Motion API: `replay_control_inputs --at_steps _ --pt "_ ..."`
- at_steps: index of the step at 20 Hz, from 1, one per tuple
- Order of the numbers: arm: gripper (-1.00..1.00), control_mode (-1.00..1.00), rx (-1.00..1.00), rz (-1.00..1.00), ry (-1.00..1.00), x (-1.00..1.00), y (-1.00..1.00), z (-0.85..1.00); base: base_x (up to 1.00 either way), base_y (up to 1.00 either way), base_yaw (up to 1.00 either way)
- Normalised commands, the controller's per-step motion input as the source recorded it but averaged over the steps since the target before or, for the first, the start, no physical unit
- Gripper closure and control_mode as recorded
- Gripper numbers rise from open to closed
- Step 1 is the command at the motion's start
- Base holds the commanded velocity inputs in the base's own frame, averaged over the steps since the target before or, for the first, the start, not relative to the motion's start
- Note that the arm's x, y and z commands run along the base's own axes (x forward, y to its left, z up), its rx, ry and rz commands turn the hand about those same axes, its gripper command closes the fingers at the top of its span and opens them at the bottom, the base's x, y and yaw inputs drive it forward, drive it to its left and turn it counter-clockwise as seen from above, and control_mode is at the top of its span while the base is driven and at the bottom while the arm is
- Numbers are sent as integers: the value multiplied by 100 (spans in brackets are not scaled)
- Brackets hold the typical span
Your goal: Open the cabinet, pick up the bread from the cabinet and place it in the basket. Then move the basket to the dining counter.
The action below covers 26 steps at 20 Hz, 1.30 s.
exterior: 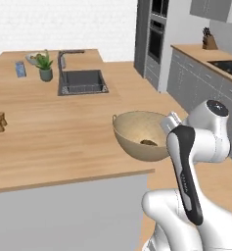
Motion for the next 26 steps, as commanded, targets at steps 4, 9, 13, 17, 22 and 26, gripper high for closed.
replay_control_inputs --at_steps 4,9,13,17,22,26 --pt "100 100 0 0 0 0 0 0 -33 98 -3" --pt "100 100 0 0 0 0 0 0 17 68 0" --pt "100 100 0 0 0 0 0 0 51 19 0" --pt "100 100 0 0 0 0 0 0 42 6 0" --pt "100 100 0 0 0 0 0 0 30 7 0" --pt "100 -100 0 0 0 16 0 0 16 4 0"
